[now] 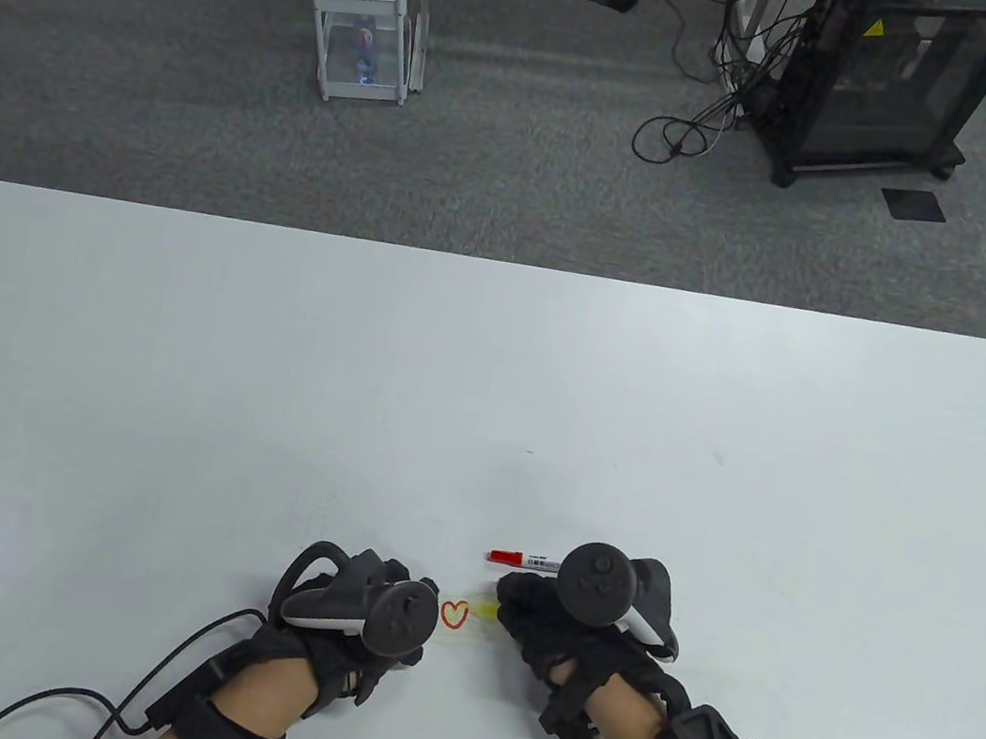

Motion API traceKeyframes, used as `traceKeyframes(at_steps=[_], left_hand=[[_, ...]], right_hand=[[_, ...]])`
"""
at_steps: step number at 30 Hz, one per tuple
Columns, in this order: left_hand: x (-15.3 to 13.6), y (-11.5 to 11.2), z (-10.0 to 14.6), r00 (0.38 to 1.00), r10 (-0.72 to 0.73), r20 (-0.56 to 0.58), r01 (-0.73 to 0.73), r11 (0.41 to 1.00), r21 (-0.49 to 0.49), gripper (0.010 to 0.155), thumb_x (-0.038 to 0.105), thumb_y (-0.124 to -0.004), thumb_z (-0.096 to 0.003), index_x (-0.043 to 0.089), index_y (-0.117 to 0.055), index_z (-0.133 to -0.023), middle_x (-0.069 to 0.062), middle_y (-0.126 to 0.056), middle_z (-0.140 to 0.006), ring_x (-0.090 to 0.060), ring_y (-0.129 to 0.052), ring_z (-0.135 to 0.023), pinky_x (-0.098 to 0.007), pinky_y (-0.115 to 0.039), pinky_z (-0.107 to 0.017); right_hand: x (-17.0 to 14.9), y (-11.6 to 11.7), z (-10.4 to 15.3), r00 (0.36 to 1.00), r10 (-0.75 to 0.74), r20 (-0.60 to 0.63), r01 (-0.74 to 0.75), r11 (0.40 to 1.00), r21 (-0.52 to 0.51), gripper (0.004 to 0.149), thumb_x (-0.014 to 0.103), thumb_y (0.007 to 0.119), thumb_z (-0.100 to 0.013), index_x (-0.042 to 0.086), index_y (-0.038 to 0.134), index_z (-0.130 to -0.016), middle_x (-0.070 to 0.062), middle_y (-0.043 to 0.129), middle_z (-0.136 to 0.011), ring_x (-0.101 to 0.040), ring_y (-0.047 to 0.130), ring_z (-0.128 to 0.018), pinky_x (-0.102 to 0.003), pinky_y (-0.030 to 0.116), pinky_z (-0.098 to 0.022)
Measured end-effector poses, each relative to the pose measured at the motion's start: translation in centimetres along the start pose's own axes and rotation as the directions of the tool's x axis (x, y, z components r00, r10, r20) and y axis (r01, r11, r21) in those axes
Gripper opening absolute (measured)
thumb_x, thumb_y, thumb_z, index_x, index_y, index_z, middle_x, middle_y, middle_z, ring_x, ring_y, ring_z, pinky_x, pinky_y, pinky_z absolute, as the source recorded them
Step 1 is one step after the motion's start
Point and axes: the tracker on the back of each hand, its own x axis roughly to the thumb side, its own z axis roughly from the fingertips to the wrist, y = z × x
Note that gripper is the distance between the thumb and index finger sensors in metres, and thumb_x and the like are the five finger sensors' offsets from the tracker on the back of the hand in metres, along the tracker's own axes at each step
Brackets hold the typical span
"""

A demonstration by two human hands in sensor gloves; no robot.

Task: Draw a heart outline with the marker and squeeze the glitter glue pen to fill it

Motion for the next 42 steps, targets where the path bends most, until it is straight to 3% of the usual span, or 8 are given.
traceKeyframes(at_steps=[42], left_hand=[[-0.04, -0.03, -0.04, 1.000, 0.009, -0.003, -0.009, 1.000, 0.000, 0.047, 0.041, -0.082, -0.0451, 0.015, -0.085, -0.083, -0.004, -0.074, -0.107, -0.040, -0.074, -0.095, -0.054, -0.070, -0.059]], right_hand=[[-0.11, 0.01, -0.07, 1.000, 0.004, -0.001, -0.004, 1.000, -0.014, 0.046, 0.033, 0.083, -0.045, 0.009, 0.086, -0.084, -0.010, 0.103, -0.057, -0.008, 0.110, -0.027, -0.031, 0.099, -0.023]])
